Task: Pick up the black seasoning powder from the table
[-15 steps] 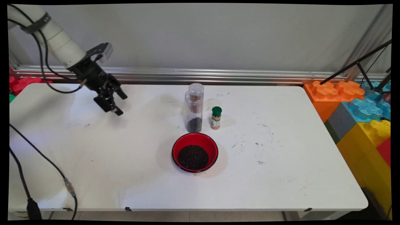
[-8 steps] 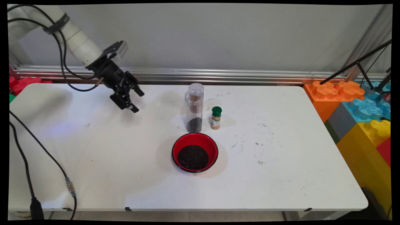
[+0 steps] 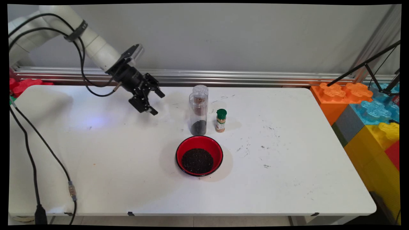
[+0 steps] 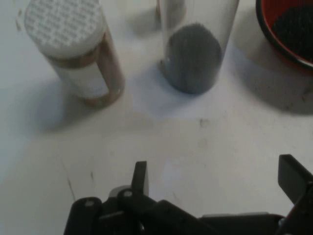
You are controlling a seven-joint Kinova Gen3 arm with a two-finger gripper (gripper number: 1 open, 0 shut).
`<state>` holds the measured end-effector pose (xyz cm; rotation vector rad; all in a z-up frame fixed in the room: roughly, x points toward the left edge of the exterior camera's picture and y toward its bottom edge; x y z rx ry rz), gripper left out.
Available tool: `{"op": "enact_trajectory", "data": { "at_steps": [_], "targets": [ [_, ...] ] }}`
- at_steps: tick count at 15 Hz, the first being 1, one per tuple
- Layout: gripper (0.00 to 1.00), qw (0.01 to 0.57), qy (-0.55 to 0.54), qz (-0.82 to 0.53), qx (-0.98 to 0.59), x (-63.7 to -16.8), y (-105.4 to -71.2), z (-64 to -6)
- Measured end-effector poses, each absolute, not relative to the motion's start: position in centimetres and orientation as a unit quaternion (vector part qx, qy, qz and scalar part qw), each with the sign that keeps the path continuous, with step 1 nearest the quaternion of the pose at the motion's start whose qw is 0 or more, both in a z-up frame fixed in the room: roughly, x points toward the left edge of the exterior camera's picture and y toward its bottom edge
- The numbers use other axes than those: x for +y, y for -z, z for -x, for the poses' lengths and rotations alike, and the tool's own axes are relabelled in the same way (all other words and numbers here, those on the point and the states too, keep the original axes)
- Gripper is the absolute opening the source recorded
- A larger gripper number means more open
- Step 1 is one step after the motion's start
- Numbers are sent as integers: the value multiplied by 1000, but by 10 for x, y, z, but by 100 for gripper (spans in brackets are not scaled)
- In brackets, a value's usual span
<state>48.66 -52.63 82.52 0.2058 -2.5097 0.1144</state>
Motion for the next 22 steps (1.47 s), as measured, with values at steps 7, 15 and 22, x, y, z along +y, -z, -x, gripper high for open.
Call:
{"op": "enact_trajectory", "data": {
  "at_steps": [7, 15, 22],
  "targets": [
    [100, 354, -61, -59, -931, -531, -805, -469],
    [100, 409, -57, -64, -909, -535, -788, -455],
    [100, 444, -62, -52, -892, -535, -774, -452]
  ]
}}
